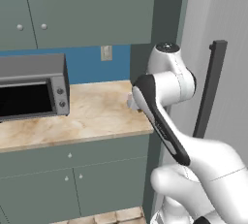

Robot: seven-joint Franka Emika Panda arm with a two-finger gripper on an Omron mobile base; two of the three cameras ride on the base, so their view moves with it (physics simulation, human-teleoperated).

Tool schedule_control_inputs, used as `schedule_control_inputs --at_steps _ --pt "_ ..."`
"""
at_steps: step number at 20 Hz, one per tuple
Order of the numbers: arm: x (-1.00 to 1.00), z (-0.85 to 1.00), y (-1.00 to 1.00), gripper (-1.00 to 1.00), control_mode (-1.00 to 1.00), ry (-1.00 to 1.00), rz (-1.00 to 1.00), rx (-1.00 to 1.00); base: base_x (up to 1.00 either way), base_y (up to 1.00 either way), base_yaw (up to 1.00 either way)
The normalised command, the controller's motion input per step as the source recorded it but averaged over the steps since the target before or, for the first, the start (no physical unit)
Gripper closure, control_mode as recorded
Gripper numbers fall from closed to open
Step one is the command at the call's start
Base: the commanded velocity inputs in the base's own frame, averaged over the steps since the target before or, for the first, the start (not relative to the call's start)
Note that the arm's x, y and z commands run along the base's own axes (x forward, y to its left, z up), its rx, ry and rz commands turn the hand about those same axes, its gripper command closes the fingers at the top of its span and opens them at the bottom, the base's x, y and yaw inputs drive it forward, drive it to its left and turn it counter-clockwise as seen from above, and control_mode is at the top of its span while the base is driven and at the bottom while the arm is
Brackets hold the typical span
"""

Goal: Take the tongs from the drawer on the left and place them on the dining counter next to the tray containing the kebab skewer.

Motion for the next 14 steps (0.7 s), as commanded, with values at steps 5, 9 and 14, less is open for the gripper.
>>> schedule_control_inputs --at_steps 5,9,14 --pt "-0.38 -0.52 0.73 -1.0 -1.0 -0.03 0.02 0.06 0.0 0.0 0.0" --pt "-0.04 -0.58 1.0 -1.0 -1.0 0.0 0.0 0.04 0.0 0.0 0.0" --pt "0.0 -0.61 1.0 -1.0 -1.0 0.0 0.0 0.07 0.0 0.0 0.0"
